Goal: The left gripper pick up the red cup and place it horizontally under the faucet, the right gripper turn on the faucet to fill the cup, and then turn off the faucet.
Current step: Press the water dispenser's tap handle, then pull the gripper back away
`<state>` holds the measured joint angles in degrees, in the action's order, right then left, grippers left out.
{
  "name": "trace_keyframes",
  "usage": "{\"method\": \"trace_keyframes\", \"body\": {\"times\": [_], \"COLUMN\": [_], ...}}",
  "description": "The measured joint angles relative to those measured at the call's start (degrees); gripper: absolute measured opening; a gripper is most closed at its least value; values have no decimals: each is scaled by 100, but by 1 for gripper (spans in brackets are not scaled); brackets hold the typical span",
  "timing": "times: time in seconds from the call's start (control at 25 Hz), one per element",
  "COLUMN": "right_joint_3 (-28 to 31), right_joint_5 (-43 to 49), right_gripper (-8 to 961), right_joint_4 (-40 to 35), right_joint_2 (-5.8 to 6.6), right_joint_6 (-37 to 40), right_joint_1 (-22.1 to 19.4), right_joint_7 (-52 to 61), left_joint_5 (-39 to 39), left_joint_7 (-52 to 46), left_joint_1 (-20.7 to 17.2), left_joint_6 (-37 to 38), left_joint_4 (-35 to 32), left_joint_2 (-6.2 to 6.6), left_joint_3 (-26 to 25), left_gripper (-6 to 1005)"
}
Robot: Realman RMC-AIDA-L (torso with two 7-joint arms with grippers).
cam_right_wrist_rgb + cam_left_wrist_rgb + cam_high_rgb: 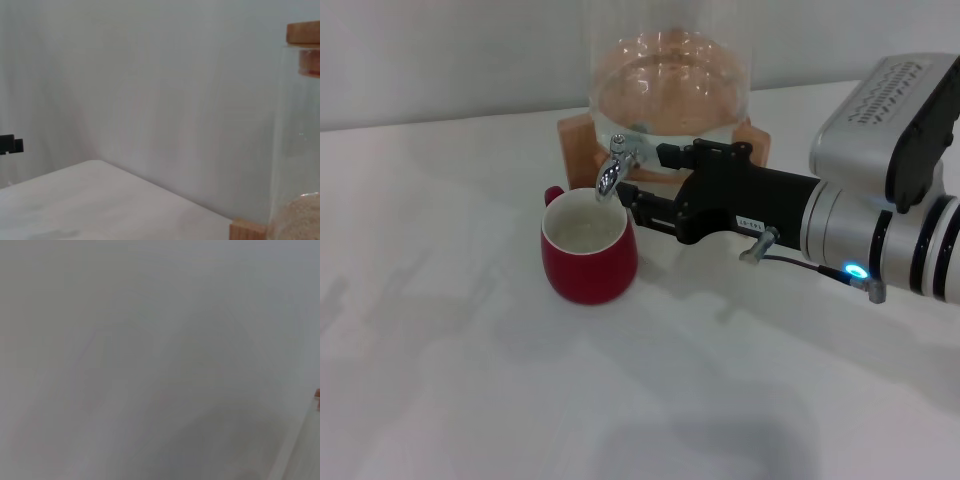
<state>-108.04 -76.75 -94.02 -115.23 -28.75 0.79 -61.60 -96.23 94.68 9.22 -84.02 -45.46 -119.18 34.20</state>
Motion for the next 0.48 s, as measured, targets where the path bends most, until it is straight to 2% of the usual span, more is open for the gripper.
{"method": "trace_keyframes", "body": {"times": [0.32,0.48], "right_joint_3": [36,111], "right_joint_5": [-13,-105], "right_gripper": [663,664], "right_joint_4": [11,-126], "right_joint_2": [-5,11], "right_joint_6": [5,-281], "right_joint_1": [0,-56], "right_joint_7": [0,-1], "left_joint_5": [0,0], "left_joint_7": [4,7], "left_joint_1": [-8,-36], "left_joint_6": [0,2], "left_joint_4": [20,26], "left_joint_2": [0,0], "left_joint_3": [-1,-1], "left_gripper": [740,741]}}
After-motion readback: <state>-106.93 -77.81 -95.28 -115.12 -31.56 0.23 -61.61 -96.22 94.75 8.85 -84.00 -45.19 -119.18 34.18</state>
